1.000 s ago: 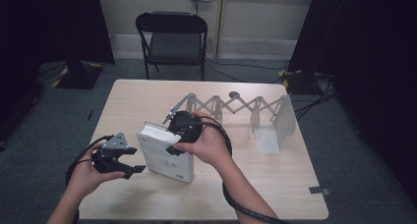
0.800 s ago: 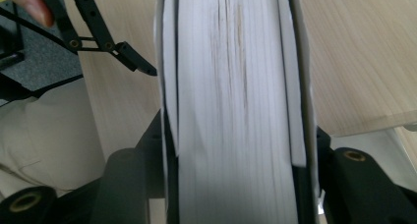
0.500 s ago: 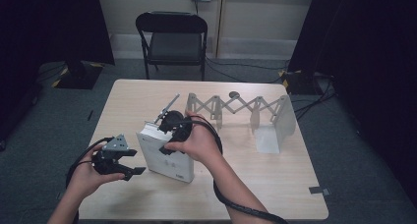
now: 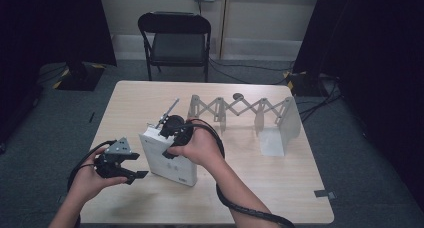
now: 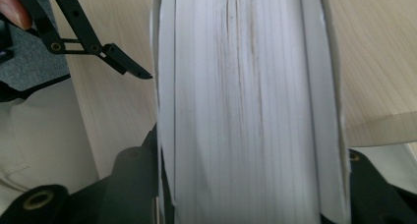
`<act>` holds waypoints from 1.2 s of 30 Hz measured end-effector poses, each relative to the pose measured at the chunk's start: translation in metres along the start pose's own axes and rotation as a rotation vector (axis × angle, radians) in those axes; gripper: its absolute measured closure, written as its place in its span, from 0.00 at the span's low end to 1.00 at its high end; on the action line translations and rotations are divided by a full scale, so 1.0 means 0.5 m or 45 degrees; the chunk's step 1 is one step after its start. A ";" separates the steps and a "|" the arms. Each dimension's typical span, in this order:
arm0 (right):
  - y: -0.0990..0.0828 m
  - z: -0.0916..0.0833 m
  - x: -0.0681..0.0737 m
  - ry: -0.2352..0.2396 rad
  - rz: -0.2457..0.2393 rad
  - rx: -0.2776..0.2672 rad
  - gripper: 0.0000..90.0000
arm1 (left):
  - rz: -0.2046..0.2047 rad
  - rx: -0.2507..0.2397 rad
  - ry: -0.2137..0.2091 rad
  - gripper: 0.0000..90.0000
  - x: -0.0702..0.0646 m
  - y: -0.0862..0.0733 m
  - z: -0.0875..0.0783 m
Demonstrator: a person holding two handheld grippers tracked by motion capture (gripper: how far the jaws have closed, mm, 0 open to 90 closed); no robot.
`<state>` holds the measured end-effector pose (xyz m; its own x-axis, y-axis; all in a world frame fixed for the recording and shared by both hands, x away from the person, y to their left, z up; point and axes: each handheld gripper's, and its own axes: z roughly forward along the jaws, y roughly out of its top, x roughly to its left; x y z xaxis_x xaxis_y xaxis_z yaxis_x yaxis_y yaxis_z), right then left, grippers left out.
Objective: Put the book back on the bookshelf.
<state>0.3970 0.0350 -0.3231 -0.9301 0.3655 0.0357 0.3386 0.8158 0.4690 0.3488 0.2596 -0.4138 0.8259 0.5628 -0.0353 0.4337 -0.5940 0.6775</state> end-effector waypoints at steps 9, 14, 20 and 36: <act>0.003 -0.002 0.003 -0.019 0.029 0.015 0.59 | -0.003 0.006 -0.002 0.32 0.002 -0.006 0.006; 0.003 -0.009 0.005 -0.033 0.015 0.047 0.60 | -0.001 0.019 -0.001 0.32 0.003 -0.008 0.009; -0.005 -0.029 0.003 -0.059 0.016 0.060 0.60 | 0.006 0.023 -0.021 0.32 -0.004 -0.008 0.023; -0.053 -0.073 -0.017 -0.048 0.088 0.035 0.60 | 0.005 0.047 -0.066 0.23 -0.013 -0.012 0.057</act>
<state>0.3907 -0.0062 -0.3037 -0.8986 0.4375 0.0336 0.4059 0.7997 0.4424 0.3511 0.2434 -0.4386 0.8448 0.5304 -0.0710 0.4423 -0.6175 0.6505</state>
